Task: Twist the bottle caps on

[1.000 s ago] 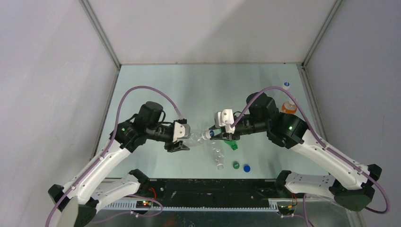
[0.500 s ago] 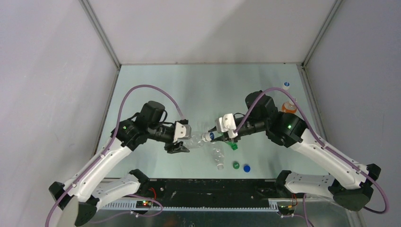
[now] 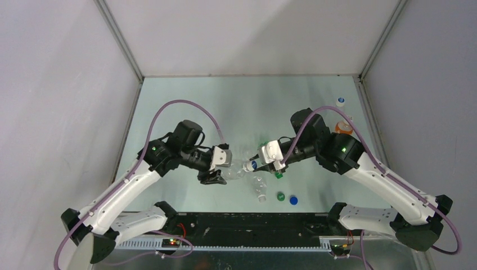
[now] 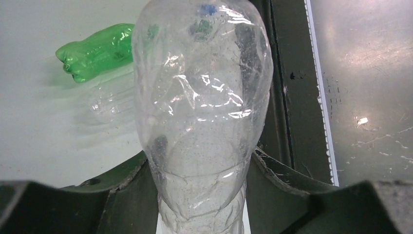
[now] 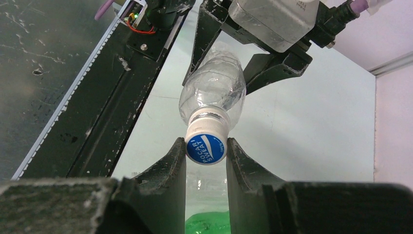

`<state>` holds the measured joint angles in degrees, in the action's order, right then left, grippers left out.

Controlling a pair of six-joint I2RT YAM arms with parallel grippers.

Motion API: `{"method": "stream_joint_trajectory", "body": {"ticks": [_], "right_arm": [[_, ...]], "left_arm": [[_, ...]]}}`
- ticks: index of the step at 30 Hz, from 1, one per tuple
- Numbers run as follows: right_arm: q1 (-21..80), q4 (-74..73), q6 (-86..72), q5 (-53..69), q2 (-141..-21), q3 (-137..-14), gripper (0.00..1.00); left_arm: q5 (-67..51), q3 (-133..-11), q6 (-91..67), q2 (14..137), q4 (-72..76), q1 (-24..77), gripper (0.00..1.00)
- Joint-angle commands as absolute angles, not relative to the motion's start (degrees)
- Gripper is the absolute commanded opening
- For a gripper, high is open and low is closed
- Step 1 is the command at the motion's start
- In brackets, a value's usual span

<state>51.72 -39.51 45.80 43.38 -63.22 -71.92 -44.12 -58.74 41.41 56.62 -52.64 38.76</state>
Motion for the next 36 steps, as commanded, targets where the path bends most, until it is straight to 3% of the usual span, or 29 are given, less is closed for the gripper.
{"method": "stream_joint_trajectory", "body": {"ticks": [1, 10, 27, 36], "right_arm": [[52.18, -40.4, 46.83, 44.73, -65.2, -71.98, 0.0], [51.9, -36.88, 33.94, 43.29, -66.96, -71.98, 0.0], [51.92, -35.07, 9.27, 32.54, -69.23, -71.98, 0.0], [51.83, -35.16, -8.02, 25.52, -71.56, -71.98, 0.05]], "left_arm": [[-45.74, -62.37, 40.0, 56.29, -44.77, 40.96, 0.38], [-37.8, -55.58, 33.16, 50.57, -27.94, 42.84, 0.38], [-26.9, -48.9, 29.27, 45.93, -14.4, 46.68, 0.38], [-21.0, -44.91, 28.05, 44.93, -7.66, 47.54, 0.38]]}}
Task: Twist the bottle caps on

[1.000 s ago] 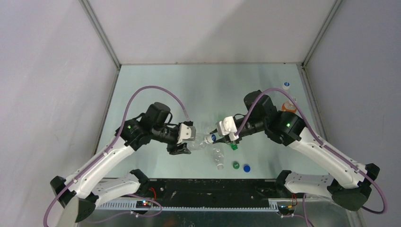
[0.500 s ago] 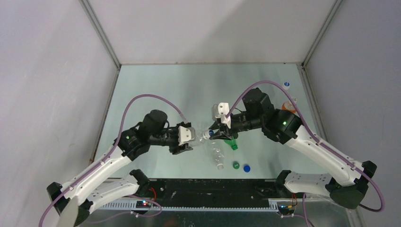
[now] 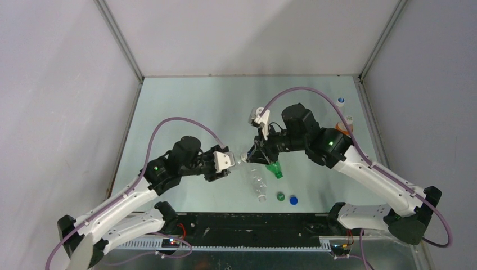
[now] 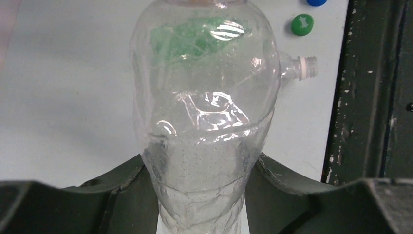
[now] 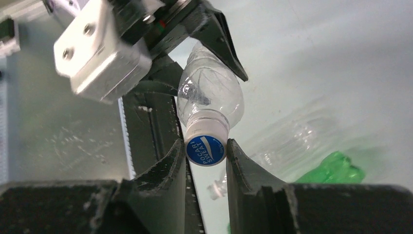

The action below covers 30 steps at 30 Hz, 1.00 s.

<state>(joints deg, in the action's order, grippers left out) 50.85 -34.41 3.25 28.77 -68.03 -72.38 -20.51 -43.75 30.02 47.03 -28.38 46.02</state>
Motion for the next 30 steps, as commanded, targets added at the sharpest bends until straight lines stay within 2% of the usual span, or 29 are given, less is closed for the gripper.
{"method": "stream_joint_trajectory", "body": {"ticks": [1, 11, 15, 18, 20, 22, 23, 24, 26, 27, 30], "right_arm": [[51.85, -35.12, -10.9, 24.97, -71.73, -71.98, 0.05], [51.76, -35.9, -36.82, 11.33, -72.46, -71.98, 0.02], [51.77, -39.31, -48.79, 6.2, -72.9, -71.98, 0.04], [52.17, -39.01, -50.54, 4.45, -72.6, -72.05, 0.1], [52.2, -38.59, -50.09, 3.7, -71.95, -72.66, 0.17], [52.39, -37.35, -46.56, 3.82, -71.1, -73.69, 0.3], [52.61, -36.87, -42.64, 3.89, -70.71, -74.02, 0.41], [52.63, -35.74, -40.7, 4.03, -69.64, -74.34, 0.46], [52.53, -34.21, -34.62, 4.9, -67.76, -74.43, 0.71], [52.09, -33.85, -30.94, 5.66, -66.4, -74.44, 0.92], [50.06, -32.63, -22.9, 9.55, -64.04, -74.44, 0.99]], "left_arm": [[-20.69, -44.51, 27.83, 44.87, -6.2, 47.63, 0.37], [-14.16, -41.08, 24.18, 45.91, 3.43, 49.09, 0.31], [-7.87, -40.36, 23.88, 47.61, 6.28, 51.71, 0.27], [-2.63, -39.54, 24.26, 49.14, 7.4, 53.07, 0.26], [-0.42, -38.64, 23.73, 49.65, 7.51, 53.24, 0.24], [2.78, -37.99, 22.57, 50.0, 6.85, 53.19, 0.22], [3.76, -37.62, 22.18, 50.23, 5.8, 53.18, 0.22], [5.38, -37.44, 21.7, 50.29, 5.27, 53.13, 0.22], [6.67, -36.66, 21.25, 50.29, 3.6, 52.9, 0.21], [6.76, -36.52, 20.65, 50.12, 2.66, 52.73, 0.2], [3.41, -36.88, 19.95, 49.73, -0.1, 51.03, 0.19]]}}
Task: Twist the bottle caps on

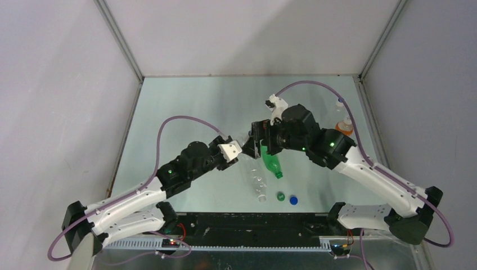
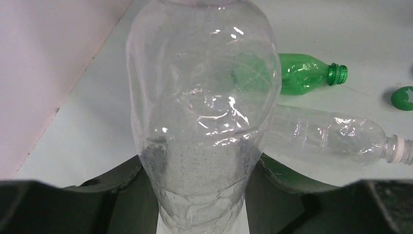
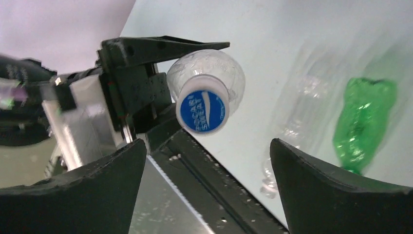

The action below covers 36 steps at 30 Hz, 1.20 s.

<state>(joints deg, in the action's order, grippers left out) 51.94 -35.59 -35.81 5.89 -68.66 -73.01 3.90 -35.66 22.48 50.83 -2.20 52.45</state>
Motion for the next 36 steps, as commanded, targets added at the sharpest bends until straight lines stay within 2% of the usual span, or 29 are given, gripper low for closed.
{"method": "stream_joint_trajectory", "body": {"ticks": [1, 5, 11, 19, 24, 29, 36], "right_arm": [[48.86, -32.44, -20.81, 12.56, -62.9, -74.44, 0.99], [45.51, -32.54, -8.34, 22.11, -59.49, -74.5, 0.99], [44.15, -33.55, 4.43, 23.03, -56.39, -74.07, 1.0], [43.58, -38.88, 23.16, 31.54, -55.03, -73.84, 0.98], [43.73, -40.97, 30.61, 39.06, -54.87, -73.86, 0.86], [44.53, -42.13, 33.36, 40.73, -56.09, -73.9, 0.72], [46.54, -42.04, 34.66, 38.79, -57.48, -73.85, 0.64]], "left_arm": [[2.15, -37.16, 19.99, 49.68, -2.29, 50.61, 0.19], [-9.55, -40.65, 21.73, 50.91, -9.66, 47.6, 0.2], [-26.28, -47.18, 26.19, 54.46, -20.05, 43.99, 0.22], [-36.32, -56.07, 34.11, 60.32, -33.11, 43.16, 0.24], [-39.56, -59.34, 37.62, 63.23, -39.06, 43.2, 0.25], [-40.37, -59.98, 37.63, 63.23, -38.9, 43.16, 0.25], [-41.19, -60.63, 37.17, 63.28, -38.52, 43.26, 0.26]]}}
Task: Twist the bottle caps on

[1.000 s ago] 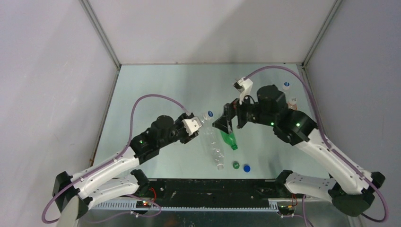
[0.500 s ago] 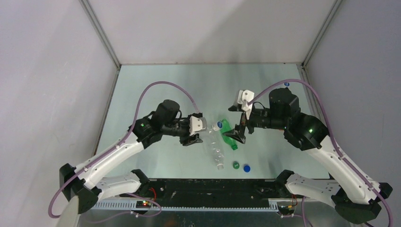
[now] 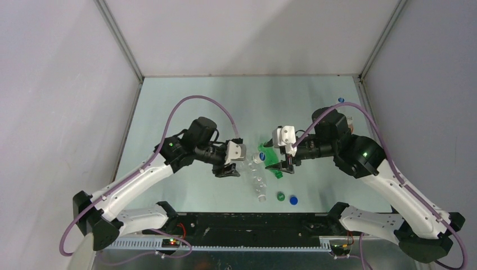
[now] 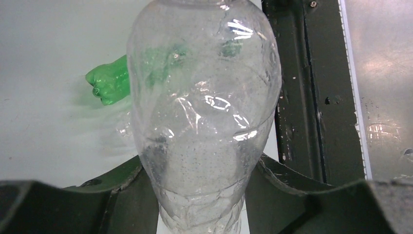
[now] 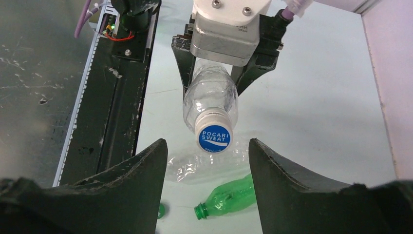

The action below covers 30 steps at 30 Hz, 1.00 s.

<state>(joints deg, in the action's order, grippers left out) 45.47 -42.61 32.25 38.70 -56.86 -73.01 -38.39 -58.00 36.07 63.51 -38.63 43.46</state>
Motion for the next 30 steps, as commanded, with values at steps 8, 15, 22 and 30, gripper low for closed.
{"method": "stream_joint_trajectory", "body": {"ticks": [8, 15, 22, 30], "right_arm": [[47.8, -40.92, 35.47, 37.03, -58.76, -73.9, 0.55], [48.49, -40.56, 35.81, 36.52, -60.13, -73.91, 0.49], [48.73, -39.25, 33.36, 36.61, -60.98, -73.84, 0.19], [49.25, -34.56, 2.78, 28.48, -62.75, -73.92, 0.0]], "left_arm": [[-41.47, -61.14, 36.96, 63.37, -38.58, 43.27, 0.25], [-41.82, -61.26, 36.79, 63.5, -38.53, 43.33, 0.25], [-40.14, -61.6, 36.32, 63.47, -38.24, 43.64, 0.25], [-21.3, -55.44, 31.05, 56.15, -22.02, 48.22, 0.24]]}}
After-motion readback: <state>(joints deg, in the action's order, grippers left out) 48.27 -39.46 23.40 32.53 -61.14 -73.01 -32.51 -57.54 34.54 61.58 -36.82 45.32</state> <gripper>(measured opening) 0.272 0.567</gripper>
